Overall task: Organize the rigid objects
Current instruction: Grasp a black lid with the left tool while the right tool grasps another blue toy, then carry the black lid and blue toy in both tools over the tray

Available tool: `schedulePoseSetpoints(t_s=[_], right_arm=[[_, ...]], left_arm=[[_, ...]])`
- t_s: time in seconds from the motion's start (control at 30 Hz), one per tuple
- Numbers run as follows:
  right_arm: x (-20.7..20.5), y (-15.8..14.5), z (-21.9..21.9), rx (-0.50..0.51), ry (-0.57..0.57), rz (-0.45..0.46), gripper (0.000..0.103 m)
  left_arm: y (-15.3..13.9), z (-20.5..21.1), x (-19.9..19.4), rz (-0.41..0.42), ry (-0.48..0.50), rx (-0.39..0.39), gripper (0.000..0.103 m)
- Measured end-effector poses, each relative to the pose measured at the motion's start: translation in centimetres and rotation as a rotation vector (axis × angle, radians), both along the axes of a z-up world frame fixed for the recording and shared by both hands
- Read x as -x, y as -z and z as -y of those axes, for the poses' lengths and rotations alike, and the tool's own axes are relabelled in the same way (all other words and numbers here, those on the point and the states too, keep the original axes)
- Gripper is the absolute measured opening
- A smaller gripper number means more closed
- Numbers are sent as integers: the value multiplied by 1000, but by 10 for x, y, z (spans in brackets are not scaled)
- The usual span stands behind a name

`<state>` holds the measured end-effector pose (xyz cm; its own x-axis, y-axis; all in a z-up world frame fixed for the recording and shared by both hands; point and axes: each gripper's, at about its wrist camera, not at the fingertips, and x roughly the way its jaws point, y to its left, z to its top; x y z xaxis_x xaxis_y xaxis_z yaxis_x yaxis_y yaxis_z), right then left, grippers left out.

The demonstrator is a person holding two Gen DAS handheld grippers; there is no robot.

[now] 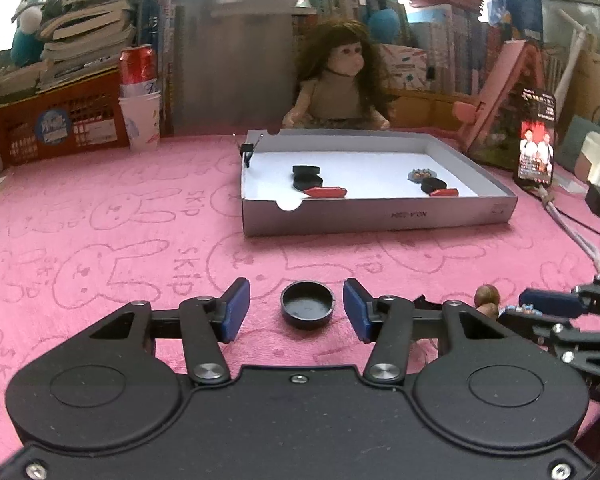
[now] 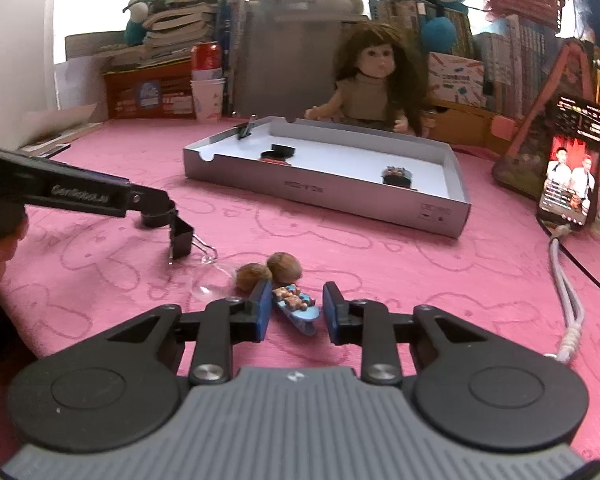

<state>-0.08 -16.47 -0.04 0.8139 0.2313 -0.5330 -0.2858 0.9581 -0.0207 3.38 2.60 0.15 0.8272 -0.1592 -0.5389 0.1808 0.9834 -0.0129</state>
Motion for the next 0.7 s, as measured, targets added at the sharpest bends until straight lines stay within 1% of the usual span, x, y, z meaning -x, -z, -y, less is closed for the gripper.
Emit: schedulePoseSetpoints(t_s=[0.07, 0.13, 0.27, 0.3, 0.37, 0.4, 0.43, 0.5, 0.7], right_arm=[[-1, 0, 1, -5, -3, -6, 33], [0, 1, 0, 7, -6, -2, 38], [1, 2, 0, 12, -4, 3, 42], [1, 2, 0, 8, -3, 0, 41], [1, 1, 1, 2, -1, -6, 33], [1, 1, 1, 0, -2, -8, 30], [1, 1, 1, -2, -4, -11, 28], [1, 0, 1, -8, -4, -14, 27], [1, -6, 4, -19, 7, -10, 27]], left_arm=[[2, 2, 0, -6, 2, -9, 49], [5, 4, -2, -17, 4, -12, 49], [11, 8, -5, -26, 10, -18, 49], [12, 9, -6, -27, 10, -21, 49], [14, 11, -7, -22, 12, -24, 45], [14, 12, -7, -18, 14, -29, 35], [14, 13, -8, -15, 18, -34, 30], [14, 14, -8, -20, 10, -34, 30], [8, 11, -12, -37, -11, 2, 30]])
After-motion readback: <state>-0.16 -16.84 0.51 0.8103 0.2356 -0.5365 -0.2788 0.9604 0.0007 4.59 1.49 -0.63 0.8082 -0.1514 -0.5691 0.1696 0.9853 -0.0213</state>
